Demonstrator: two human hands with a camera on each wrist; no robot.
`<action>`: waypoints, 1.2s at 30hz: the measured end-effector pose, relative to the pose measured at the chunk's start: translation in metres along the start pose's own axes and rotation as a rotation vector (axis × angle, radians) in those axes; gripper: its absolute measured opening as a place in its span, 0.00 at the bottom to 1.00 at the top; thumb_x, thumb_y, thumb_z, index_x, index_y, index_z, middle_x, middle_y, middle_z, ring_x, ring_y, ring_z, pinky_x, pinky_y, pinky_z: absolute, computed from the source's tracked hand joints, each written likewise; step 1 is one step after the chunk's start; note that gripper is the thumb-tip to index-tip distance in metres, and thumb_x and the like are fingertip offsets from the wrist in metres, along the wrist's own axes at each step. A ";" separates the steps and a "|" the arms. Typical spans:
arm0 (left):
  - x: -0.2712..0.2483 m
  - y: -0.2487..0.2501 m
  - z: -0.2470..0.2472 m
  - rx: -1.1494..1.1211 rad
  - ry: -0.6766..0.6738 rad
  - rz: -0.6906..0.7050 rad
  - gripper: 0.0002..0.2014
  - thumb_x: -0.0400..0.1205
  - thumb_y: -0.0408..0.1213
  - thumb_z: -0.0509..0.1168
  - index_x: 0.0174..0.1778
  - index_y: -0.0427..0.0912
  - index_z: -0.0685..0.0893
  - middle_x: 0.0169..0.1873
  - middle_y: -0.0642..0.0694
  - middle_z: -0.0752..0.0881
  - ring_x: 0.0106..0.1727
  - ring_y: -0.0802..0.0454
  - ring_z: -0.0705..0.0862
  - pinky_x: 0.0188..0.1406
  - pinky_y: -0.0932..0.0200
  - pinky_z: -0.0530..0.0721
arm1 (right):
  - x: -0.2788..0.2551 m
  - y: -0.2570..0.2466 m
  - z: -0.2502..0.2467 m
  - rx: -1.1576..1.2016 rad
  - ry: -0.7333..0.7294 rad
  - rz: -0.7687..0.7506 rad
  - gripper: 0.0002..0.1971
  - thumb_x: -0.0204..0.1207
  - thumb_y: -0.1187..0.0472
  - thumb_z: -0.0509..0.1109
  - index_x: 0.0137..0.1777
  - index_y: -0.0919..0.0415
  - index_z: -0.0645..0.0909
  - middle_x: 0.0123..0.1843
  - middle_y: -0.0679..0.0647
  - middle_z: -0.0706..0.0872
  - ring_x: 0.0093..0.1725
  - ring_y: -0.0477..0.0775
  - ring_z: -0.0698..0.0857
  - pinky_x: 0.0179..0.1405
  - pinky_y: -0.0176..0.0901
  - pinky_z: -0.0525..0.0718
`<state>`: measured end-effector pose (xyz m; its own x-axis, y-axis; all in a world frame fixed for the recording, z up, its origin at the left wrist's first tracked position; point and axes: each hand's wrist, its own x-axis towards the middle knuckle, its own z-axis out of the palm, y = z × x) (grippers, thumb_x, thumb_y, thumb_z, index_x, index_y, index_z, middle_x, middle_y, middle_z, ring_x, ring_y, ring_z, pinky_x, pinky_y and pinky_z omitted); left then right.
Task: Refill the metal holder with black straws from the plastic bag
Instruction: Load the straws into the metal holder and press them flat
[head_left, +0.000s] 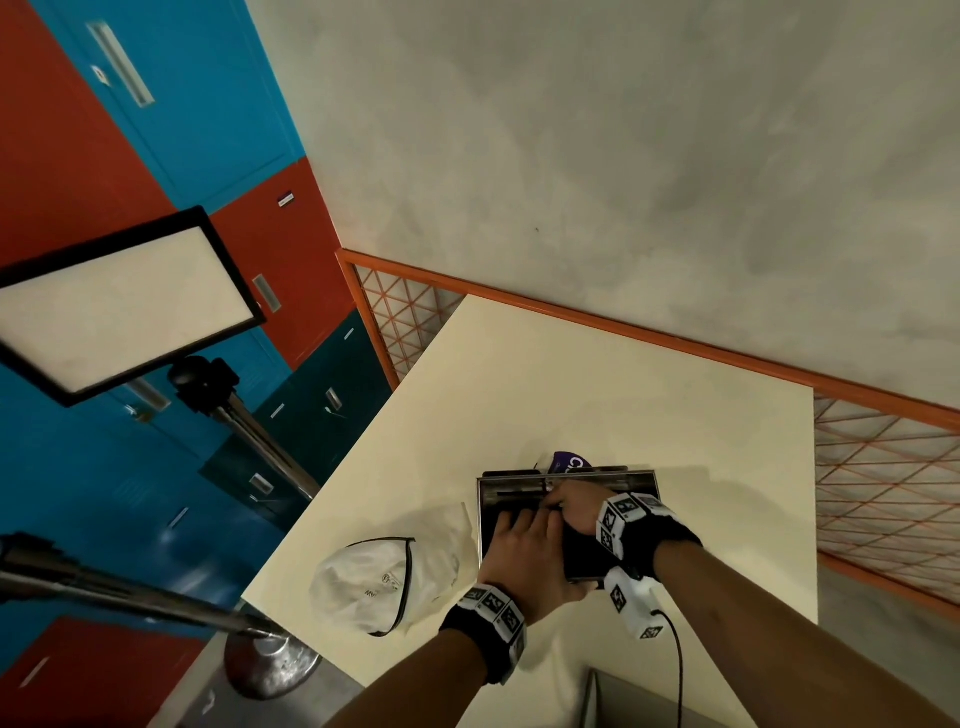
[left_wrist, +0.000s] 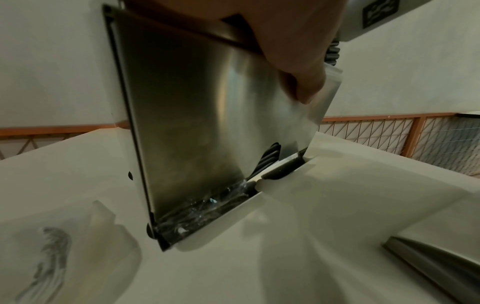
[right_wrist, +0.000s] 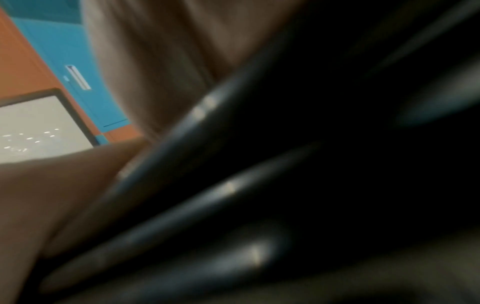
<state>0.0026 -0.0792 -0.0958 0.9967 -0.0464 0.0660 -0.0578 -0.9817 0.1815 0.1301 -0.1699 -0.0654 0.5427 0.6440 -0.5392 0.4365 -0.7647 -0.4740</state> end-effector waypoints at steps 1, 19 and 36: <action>-0.001 0.000 0.000 -0.001 -0.002 0.003 0.38 0.67 0.73 0.63 0.61 0.44 0.80 0.55 0.49 0.87 0.53 0.44 0.85 0.59 0.43 0.80 | -0.001 -0.002 -0.001 0.008 -0.002 -0.002 0.20 0.82 0.69 0.56 0.64 0.59 0.86 0.65 0.57 0.87 0.63 0.59 0.84 0.65 0.42 0.77; -0.001 -0.002 0.001 -0.007 -0.002 0.085 0.37 0.72 0.70 0.63 0.66 0.44 0.78 0.67 0.43 0.81 0.64 0.43 0.81 0.63 0.43 0.81 | -0.018 0.002 -0.001 0.093 0.067 -0.069 0.19 0.81 0.70 0.56 0.65 0.55 0.82 0.64 0.53 0.84 0.65 0.55 0.82 0.68 0.45 0.76; 0.003 0.003 -0.002 0.007 -0.073 -0.030 0.40 0.65 0.74 0.60 0.63 0.45 0.77 0.58 0.47 0.85 0.59 0.43 0.83 0.63 0.41 0.77 | -0.055 0.023 0.019 -0.370 0.398 0.057 0.21 0.86 0.45 0.49 0.69 0.52 0.76 0.68 0.49 0.77 0.72 0.53 0.73 0.69 0.56 0.72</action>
<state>0.0049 -0.0819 -0.0931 0.9995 -0.0299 -0.0112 -0.0275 -0.9842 0.1752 0.0965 -0.2222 -0.0603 0.7709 0.5985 -0.2179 0.5832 -0.8008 -0.1361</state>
